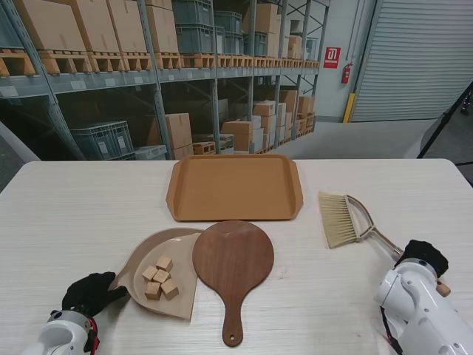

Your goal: Sweep wood blocks off a wooden cutting board into a dustpan and pour them into a container

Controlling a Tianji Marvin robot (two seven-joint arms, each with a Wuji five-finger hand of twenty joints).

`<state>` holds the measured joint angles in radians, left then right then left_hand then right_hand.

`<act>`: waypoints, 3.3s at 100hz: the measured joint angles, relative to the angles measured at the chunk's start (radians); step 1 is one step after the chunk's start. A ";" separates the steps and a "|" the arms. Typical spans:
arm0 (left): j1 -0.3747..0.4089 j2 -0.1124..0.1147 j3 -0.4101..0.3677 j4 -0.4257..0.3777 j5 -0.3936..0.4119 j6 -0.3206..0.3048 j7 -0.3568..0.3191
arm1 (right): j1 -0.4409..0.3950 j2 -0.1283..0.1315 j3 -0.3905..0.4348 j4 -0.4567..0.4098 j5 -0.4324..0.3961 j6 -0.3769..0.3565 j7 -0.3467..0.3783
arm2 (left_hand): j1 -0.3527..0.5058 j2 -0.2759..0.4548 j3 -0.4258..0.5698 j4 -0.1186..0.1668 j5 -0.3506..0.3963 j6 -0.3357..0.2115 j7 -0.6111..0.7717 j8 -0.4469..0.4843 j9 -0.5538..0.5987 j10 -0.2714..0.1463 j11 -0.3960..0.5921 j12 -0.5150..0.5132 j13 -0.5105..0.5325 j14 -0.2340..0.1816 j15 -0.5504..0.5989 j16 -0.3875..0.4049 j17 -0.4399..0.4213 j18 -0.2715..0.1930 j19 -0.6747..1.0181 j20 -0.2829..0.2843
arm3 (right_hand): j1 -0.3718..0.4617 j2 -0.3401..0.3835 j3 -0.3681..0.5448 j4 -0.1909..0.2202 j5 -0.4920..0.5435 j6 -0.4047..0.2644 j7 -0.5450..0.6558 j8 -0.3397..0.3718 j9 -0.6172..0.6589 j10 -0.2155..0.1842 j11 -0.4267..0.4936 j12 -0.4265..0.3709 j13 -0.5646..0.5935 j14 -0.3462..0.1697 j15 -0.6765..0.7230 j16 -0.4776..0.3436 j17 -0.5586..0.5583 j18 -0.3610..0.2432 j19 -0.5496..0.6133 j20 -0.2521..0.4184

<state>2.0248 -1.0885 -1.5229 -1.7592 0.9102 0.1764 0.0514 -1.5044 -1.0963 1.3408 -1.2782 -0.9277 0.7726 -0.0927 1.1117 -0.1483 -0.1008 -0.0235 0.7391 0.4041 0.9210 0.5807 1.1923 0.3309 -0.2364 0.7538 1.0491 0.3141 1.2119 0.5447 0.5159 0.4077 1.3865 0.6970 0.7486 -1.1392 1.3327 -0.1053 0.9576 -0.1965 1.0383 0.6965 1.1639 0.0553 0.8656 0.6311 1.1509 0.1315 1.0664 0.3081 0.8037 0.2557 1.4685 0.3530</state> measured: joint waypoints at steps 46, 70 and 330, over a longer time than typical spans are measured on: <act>-0.003 0.000 0.001 0.001 -0.001 0.000 -0.002 | -0.024 0.017 0.023 -0.009 -0.070 -0.077 0.024 | 0.000 0.000 0.000 0.000 0.000 0.000 0.000 0.001 0.000 0.000 0.011 0.002 0.000 0.000 0.000 0.000 0.000 0.000 0.000 0.000 | -0.166 0.045 0.030 -0.065 -0.101 0.044 -0.013 -0.061 -0.180 0.001 -0.097 -0.065 -0.147 -0.009 -0.181 0.070 -0.132 -0.001 -0.132 0.087; -0.003 0.000 0.001 0.001 -0.002 0.000 -0.001 | -0.054 0.022 0.047 -0.047 -0.101 -0.119 0.039 | 0.000 0.000 0.000 0.000 0.000 0.000 0.000 0.001 0.000 0.000 0.011 0.002 0.000 0.000 0.000 0.000 0.000 0.000 0.000 0.000 | -0.195 0.083 0.019 -0.065 -0.123 0.063 -0.144 -0.114 -0.229 0.006 -0.116 -0.096 -0.196 -0.011 -0.252 0.085 -0.176 -0.001 -0.174 0.099; 0.000 -0.001 -0.003 0.001 -0.012 0.007 0.004 | 0.119 -0.067 -0.178 -0.172 0.630 -0.774 -0.056 | 0.000 0.000 0.000 0.000 0.000 0.000 0.000 0.003 0.000 0.000 0.006 -0.001 0.000 0.000 0.000 0.000 0.000 0.000 0.000 0.000 | -0.478 0.482 -0.439 0.031 -0.235 0.202 -0.555 -0.156 -0.379 0.043 -0.408 -0.284 -0.378 -0.006 -0.712 -0.001 -0.399 0.046 -0.639 0.086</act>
<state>2.0251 -1.0896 -1.5262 -1.7581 0.8983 0.1830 0.0558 -1.3850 -1.1637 1.1627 -1.4507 -0.2973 -0.0012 -0.1484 1.1117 -0.1483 -0.1008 -0.0235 0.7393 0.4037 0.9211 0.5838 1.1923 0.3309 -0.2307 0.7527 1.0491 0.3141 1.2119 0.5447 0.5159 0.4078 1.3865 0.6970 0.2707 -0.6575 0.8938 -0.0743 0.7225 0.0057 0.4830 0.5406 0.7853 0.0986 0.4572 0.3469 0.7730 0.1254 0.3541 0.3075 0.4048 0.3016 0.8296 0.4390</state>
